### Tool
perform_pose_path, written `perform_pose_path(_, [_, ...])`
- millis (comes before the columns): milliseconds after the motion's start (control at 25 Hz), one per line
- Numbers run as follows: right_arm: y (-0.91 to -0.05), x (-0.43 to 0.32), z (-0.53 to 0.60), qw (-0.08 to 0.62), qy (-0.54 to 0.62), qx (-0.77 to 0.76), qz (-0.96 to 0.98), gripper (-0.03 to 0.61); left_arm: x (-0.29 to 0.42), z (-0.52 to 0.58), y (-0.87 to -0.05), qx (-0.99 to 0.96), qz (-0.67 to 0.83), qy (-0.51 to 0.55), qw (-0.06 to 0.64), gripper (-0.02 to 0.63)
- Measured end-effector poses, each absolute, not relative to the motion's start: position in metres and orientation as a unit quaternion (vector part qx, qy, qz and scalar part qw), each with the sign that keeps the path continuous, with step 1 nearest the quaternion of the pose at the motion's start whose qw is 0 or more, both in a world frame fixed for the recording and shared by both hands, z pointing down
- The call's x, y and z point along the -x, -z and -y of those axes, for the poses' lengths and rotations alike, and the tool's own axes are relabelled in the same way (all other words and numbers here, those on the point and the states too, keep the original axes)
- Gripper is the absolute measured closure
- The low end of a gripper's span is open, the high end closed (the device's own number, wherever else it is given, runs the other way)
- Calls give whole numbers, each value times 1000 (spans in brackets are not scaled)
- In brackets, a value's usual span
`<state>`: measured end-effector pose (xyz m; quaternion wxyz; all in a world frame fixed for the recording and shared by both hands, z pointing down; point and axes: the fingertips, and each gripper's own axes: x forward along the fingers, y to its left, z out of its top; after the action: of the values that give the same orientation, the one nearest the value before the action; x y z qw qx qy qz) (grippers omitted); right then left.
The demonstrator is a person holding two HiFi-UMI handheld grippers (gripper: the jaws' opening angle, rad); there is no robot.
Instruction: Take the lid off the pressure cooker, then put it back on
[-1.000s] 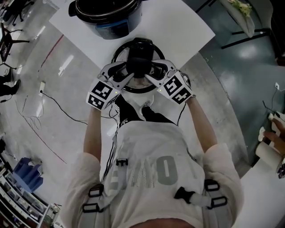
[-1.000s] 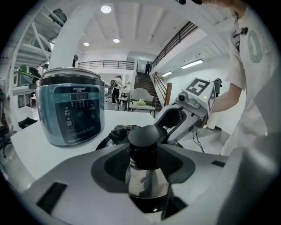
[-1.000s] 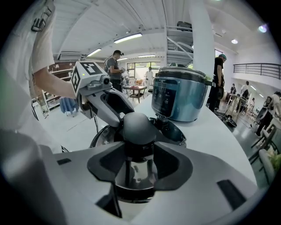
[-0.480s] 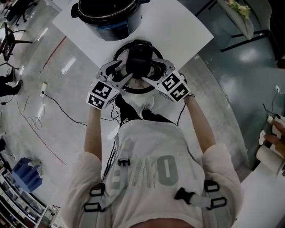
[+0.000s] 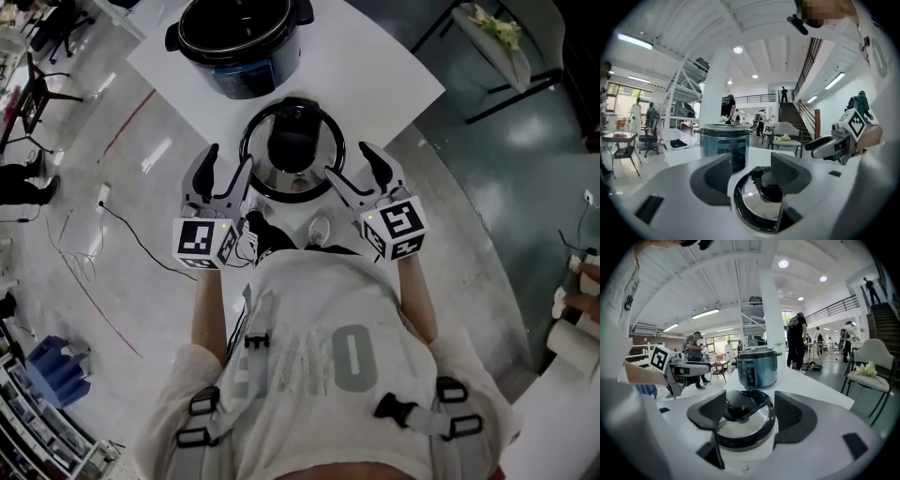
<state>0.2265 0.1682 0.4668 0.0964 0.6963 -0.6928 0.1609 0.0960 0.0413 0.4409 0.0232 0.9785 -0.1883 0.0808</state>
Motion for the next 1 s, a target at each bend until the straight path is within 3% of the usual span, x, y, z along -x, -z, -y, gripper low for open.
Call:
perform_pose_path(240, [-452, -238, -189, 65, -152, -716, 678, 268, -95, -53, -439, -975, 203, -85, 3, 364])
perform_pose_path(600, [-450, -237, -182, 82, -142, -700, 695, 268, -97, -59, -441, -975, 205, -82, 4, 364])
perform_pose_path(1000, [-488, -201, -137, 222, -120, -588, 769, 267, -147, -76, -507, -973, 24, -220, -59, 364])
